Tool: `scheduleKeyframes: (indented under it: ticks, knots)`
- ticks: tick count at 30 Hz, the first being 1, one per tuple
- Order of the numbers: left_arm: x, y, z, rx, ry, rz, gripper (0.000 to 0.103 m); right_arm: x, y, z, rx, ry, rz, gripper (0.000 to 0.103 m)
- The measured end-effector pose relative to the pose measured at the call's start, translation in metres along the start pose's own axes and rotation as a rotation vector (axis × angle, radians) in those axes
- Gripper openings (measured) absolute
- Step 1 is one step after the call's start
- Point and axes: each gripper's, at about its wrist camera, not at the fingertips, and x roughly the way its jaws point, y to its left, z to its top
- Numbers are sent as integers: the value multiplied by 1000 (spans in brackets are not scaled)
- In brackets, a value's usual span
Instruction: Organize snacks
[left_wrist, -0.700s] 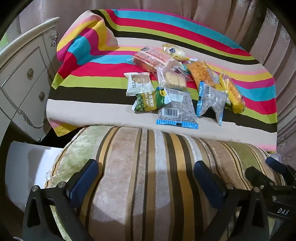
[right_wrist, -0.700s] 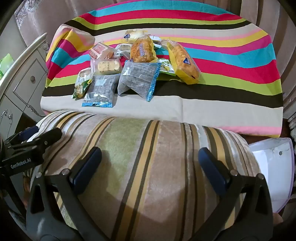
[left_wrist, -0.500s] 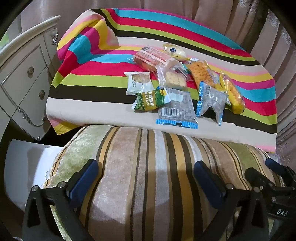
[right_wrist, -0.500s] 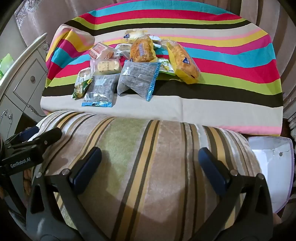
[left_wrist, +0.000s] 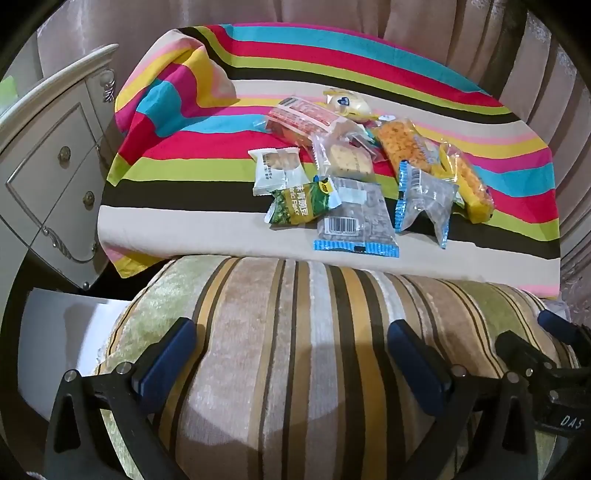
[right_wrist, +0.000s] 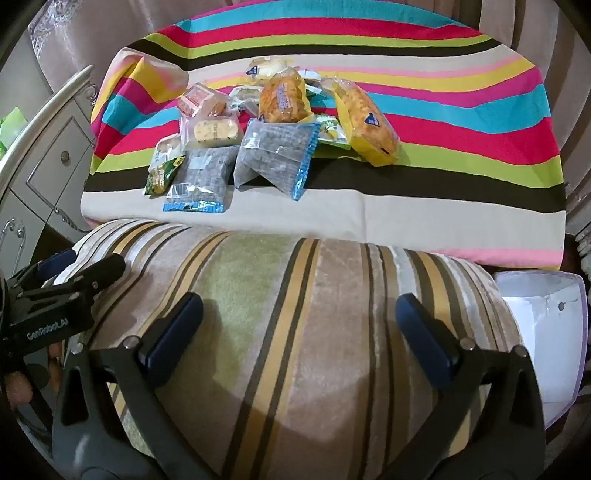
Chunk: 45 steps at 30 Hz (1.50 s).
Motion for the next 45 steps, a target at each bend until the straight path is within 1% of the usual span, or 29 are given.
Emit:
scheduleKeyframes:
  ticks: [2,7,10,12,14,16,17,19,25,32,45]
  knots:
    - [1,-4,0,8,-5,17,103,-1,1,-2,-1,-21,-6,103]
    - [1,-6,1,22,-35,44,103,1,4,-1,-9,-24,-26,103]
    - [0,-8,2,34,-55,50,103,3,4,0,-8,-21,-26,103]
    - [0,-9,3,40,-64,48,103,6,7,3,-19,-16,-40,103]
    - [0,-10,5,49,-75,44,103,9,3,6,3,-26,-40,103]
    - [0,-12,7,67,-82,48,103,10,3,9,14,-30,-64,103]
    - [0,-13,7,69,-81,51,103,11,4,10,12,-30,-82,103]
    - [2,-13,9,68,-69,45,103,12,4,11,10,-28,-91,103]
    - [7,-13,8,59,-39,33,103,13,4,12,7,-21,-98,103]
    - [12,-8,10,33,14,0,103,14,4,11,6,-2,-90,103]
    - [11,-9,9,31,18,3,103,12,4,8,6,-1,-80,103]
